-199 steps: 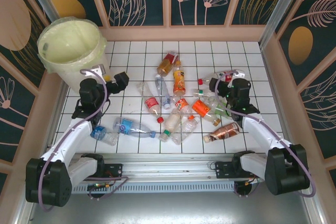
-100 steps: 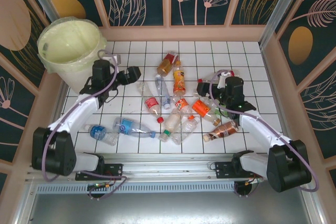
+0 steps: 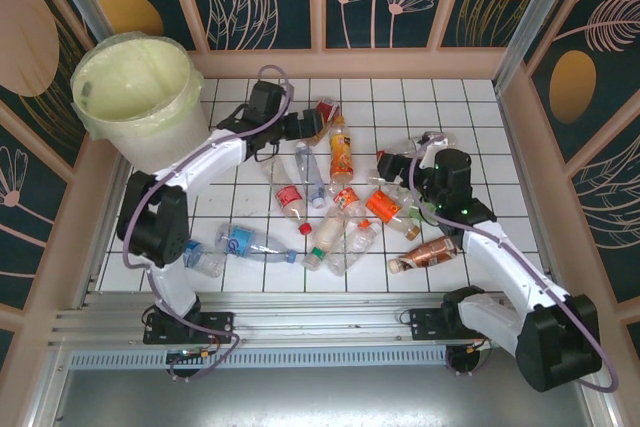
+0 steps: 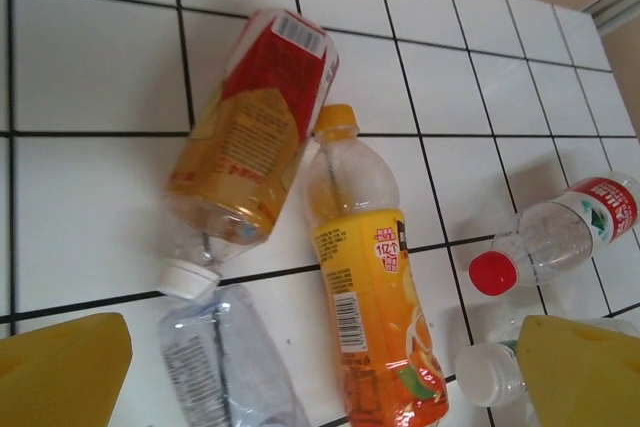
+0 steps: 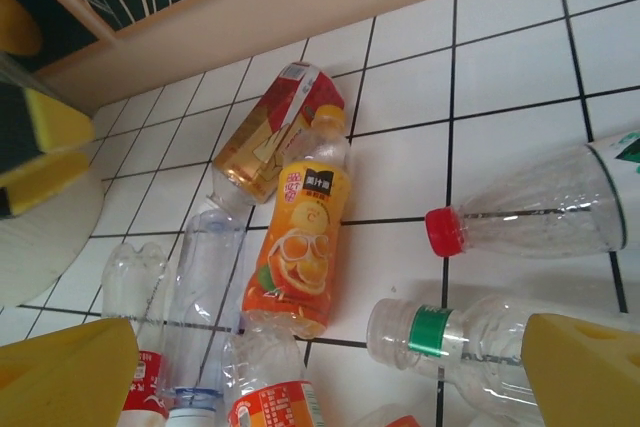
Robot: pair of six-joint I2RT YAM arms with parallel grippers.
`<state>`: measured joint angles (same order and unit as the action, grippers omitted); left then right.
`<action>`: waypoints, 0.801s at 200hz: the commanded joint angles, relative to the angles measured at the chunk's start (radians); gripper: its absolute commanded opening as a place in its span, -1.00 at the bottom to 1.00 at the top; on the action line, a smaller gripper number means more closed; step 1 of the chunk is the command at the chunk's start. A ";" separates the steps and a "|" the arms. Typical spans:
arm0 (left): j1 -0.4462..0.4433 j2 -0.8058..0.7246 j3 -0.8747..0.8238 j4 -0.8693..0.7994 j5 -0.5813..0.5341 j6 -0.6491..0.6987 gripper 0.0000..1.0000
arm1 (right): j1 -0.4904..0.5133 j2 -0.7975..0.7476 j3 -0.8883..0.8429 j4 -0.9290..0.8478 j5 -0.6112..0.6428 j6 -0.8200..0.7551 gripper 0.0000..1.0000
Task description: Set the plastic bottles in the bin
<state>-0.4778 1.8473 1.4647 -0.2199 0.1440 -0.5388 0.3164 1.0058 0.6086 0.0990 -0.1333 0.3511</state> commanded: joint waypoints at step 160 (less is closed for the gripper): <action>-0.194 0.391 0.443 -0.290 -0.172 -0.059 0.88 | 0.000 -0.163 -0.061 -0.126 0.247 0.060 0.98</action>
<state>-0.6643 2.2009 1.8599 -0.4541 -0.0013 -0.5823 0.3161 0.8719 0.5716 -0.0208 0.0845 0.4026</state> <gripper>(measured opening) 0.955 0.990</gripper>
